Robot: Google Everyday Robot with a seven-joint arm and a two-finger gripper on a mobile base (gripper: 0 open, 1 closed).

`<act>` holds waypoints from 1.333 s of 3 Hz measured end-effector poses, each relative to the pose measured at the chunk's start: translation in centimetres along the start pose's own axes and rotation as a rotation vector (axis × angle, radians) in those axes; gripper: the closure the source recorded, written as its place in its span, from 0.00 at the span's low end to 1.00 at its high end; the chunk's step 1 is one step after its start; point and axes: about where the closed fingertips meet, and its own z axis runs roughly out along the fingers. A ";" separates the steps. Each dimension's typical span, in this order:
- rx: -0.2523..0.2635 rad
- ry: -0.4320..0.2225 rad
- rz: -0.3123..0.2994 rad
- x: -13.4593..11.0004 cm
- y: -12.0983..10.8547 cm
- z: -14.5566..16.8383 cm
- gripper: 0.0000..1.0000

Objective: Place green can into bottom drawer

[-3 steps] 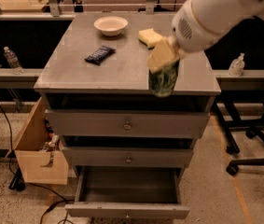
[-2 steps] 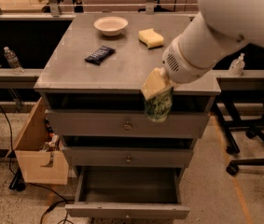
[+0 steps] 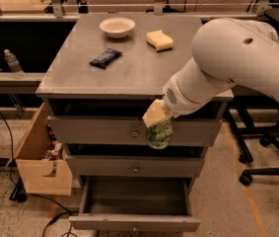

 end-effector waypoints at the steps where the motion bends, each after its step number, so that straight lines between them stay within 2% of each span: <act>1: 0.015 0.016 0.049 1.2 -0.9 1.2 1.00; 3: 0.099 0.034 0.220 6.4 -5.0 7.4 1.00; 4: 0.102 0.021 0.288 8.1 -6.8 11.8 1.00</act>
Offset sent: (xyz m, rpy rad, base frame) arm -0.0054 -0.0507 -0.1198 -0.0335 0.1034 -0.2742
